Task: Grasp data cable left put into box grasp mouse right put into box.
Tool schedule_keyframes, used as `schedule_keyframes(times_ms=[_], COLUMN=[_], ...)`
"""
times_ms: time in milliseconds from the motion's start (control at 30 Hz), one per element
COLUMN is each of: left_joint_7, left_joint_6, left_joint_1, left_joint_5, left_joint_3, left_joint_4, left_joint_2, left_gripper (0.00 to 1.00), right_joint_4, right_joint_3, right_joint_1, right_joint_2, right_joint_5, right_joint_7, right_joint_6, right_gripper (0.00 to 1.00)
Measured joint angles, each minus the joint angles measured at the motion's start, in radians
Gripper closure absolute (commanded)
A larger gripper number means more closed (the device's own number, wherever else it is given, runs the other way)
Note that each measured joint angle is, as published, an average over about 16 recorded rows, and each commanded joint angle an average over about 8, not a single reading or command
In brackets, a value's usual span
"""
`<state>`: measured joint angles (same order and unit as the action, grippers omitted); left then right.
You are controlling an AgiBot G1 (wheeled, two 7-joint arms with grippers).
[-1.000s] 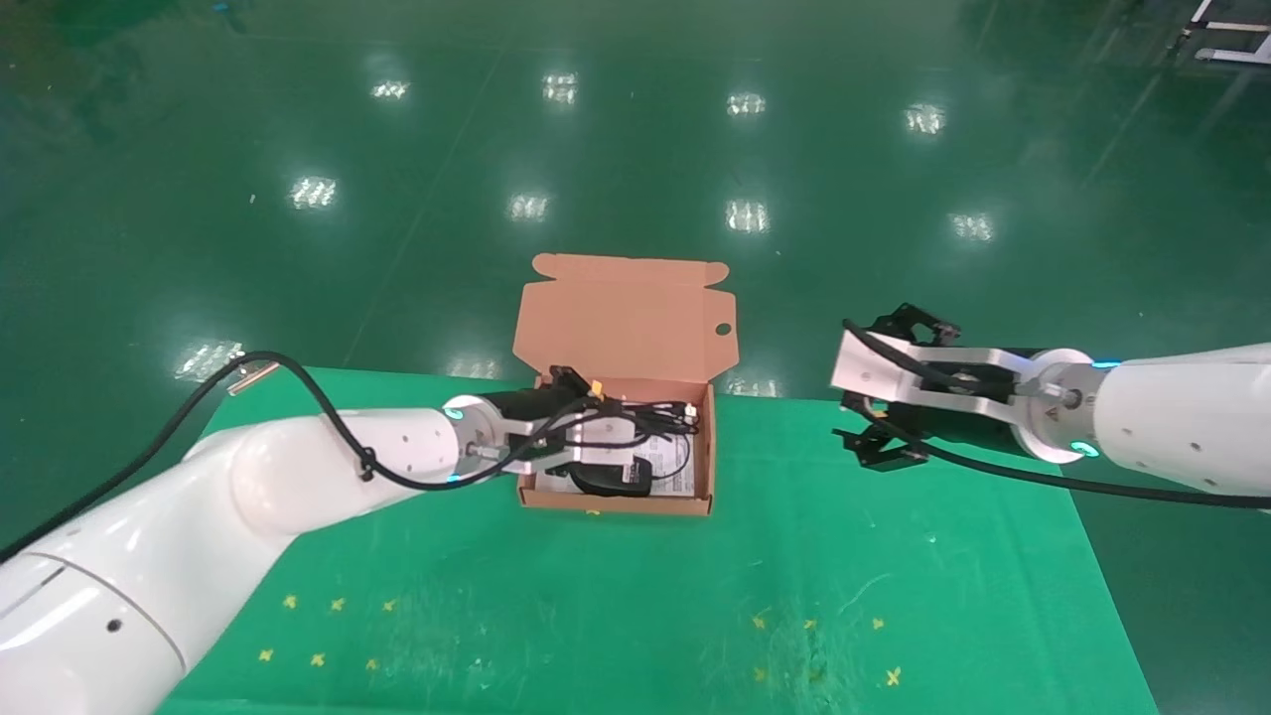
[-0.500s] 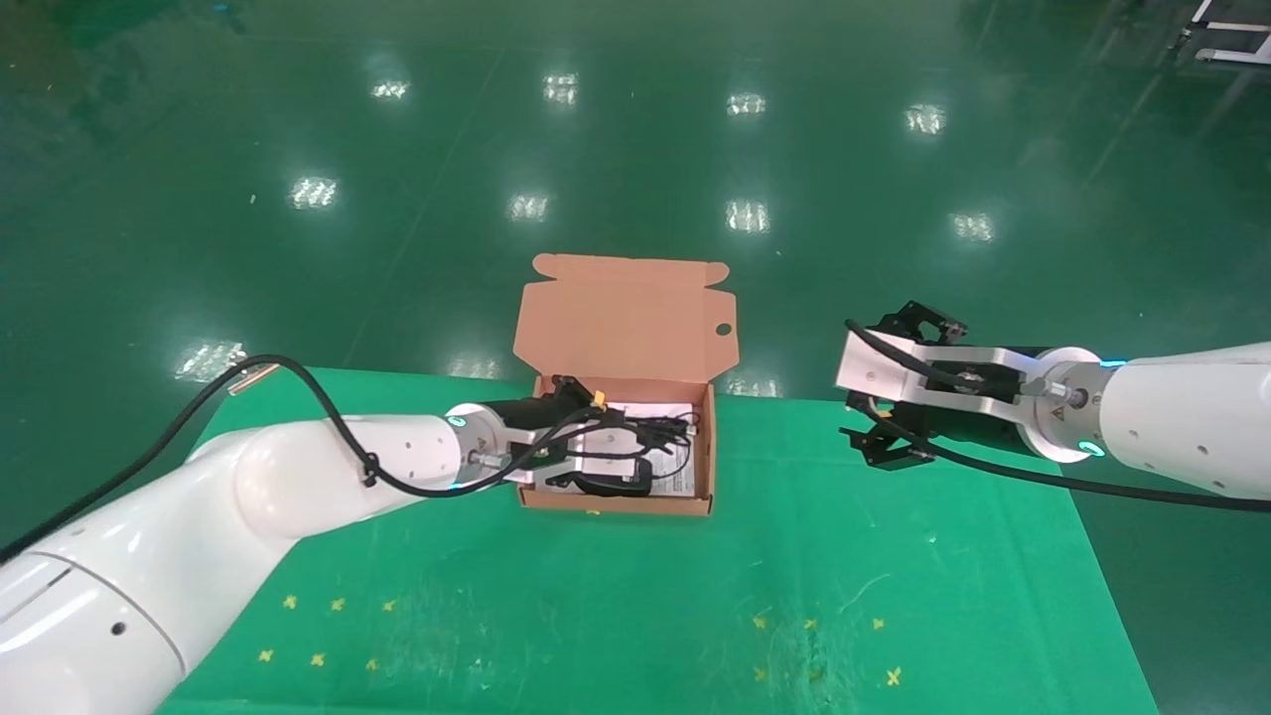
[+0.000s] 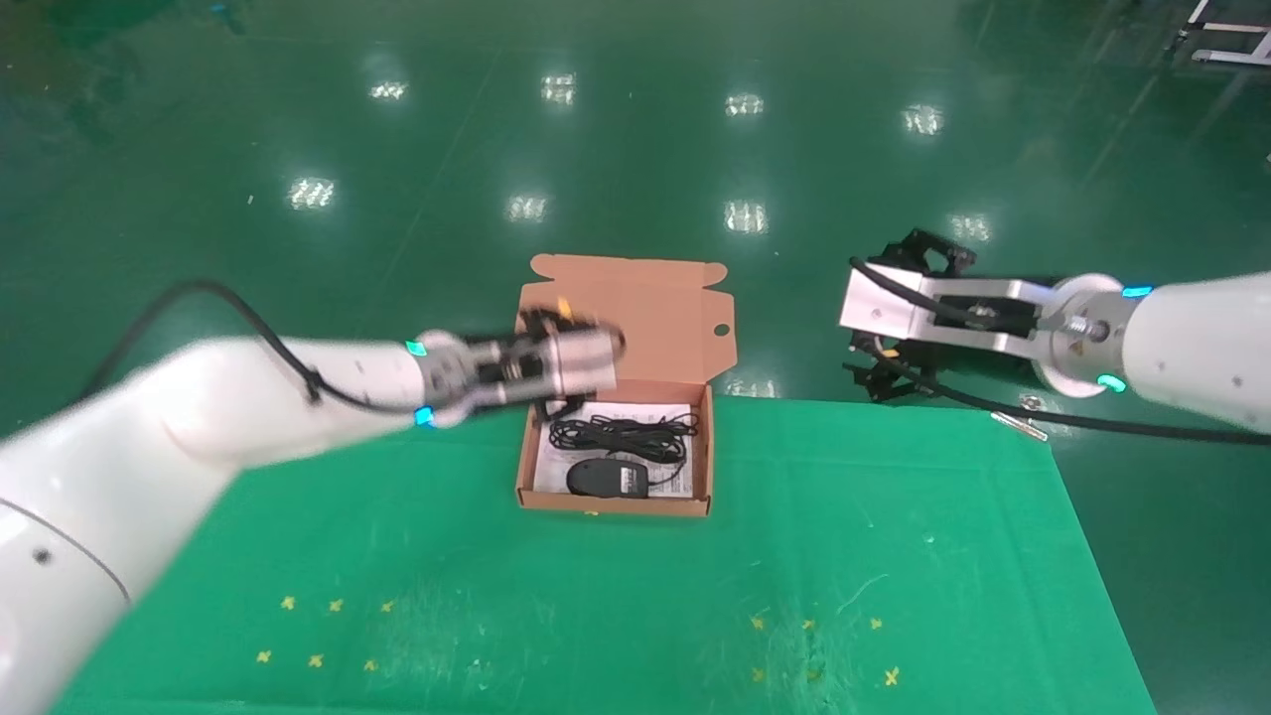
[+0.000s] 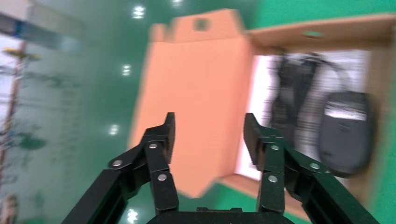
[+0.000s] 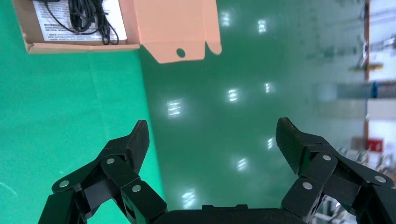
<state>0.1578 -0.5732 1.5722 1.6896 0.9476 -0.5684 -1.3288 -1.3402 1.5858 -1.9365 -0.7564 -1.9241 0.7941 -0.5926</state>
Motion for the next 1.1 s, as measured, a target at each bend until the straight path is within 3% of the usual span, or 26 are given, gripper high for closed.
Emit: schedule_keyframes(times_ms=[233,433,1100], left_joint_7=[-0.009,-0.019,-0.11], left_joint_6=[0.013,-0.007,-0.264], left_joint_1=[0.057,0.061,-0.092], left_joint_5=[-0.026,-0.057,-0.311], left_joint_3=[-0.021,-0.042,-0.218], left_joint_4=[0.028,0.025,-0.179], left_joint_2=[0.003,0.019,0.213], left_gripper=[0.0,0.0,0.0], right_joint_4=[-0.008,-0.007,0.011], right_joint_3=[-0.008,-0.047,-0.412], right_joint_1=[-0.054,-0.045,0.214], right_joint_2=[-0.007,-0.005,0.038], right_joint_5=[0.039,0.102,0.423], right_joint_7=[-0.069,-0.119,-0.265], right_joint_6=[-0.057,-0.118,-0.354], right_gripper=[0.0,0.0,0.0])
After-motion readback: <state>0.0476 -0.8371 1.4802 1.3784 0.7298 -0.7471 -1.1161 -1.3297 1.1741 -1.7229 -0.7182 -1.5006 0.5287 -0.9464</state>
